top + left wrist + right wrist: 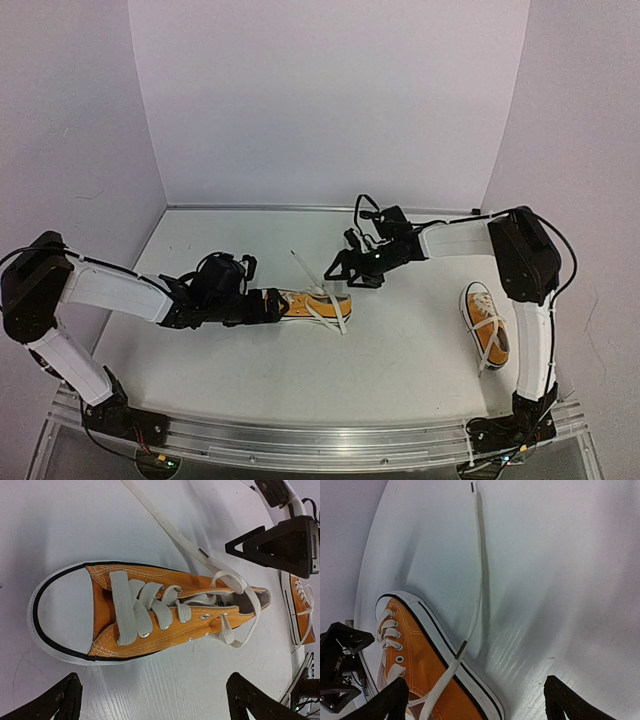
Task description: Tie the shoes
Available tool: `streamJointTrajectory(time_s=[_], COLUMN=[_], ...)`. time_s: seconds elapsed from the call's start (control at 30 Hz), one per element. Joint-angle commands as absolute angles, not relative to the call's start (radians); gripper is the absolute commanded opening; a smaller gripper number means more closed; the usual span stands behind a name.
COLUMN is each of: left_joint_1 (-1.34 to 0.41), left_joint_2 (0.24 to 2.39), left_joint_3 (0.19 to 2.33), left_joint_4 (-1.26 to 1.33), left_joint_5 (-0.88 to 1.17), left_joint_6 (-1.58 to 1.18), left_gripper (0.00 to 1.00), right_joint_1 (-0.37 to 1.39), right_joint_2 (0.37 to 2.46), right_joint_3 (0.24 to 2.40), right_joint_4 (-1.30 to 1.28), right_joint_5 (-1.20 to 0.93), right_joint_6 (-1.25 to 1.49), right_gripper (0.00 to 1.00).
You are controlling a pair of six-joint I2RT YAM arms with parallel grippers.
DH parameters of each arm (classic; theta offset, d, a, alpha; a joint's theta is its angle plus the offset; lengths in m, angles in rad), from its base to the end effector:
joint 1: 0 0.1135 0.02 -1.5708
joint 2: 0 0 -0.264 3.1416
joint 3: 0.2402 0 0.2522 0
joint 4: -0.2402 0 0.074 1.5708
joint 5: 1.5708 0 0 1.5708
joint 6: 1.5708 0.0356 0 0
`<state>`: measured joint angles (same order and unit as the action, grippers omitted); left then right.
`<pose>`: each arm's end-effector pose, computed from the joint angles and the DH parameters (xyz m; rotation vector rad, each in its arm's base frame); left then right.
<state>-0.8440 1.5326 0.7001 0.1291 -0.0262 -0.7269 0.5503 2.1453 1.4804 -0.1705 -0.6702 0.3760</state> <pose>0.2019 -0.2256 0.1656 0.1260 2.3987 -0.7643 0.3819 0.2602 0.1556 -0.5536 2.4698 1.2133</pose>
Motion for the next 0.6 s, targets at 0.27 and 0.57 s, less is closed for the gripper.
streamJointTrajectory(time_s=[0.27,0.57], left_joint_1=[-0.768,-0.765], left_joint_2=[1.726,1.915], left_joint_3=[0.854,0.921], left_joint_4=[0.269,0.441], left_joint_5=[0.13,0.396], left_joint_6=[-0.651,-0.662], left_gripper=[1.0,0.99], right_joint_1=[0.678,0.8], right_joint_2=[1.949,1.785], right_joint_3=[1.148,0.913], right_joint_4=[0.099,0.27], right_joint_5=[-0.734,-0.645], right_joint_6=[0.523,0.701], right_gripper=[0.85,0.85])
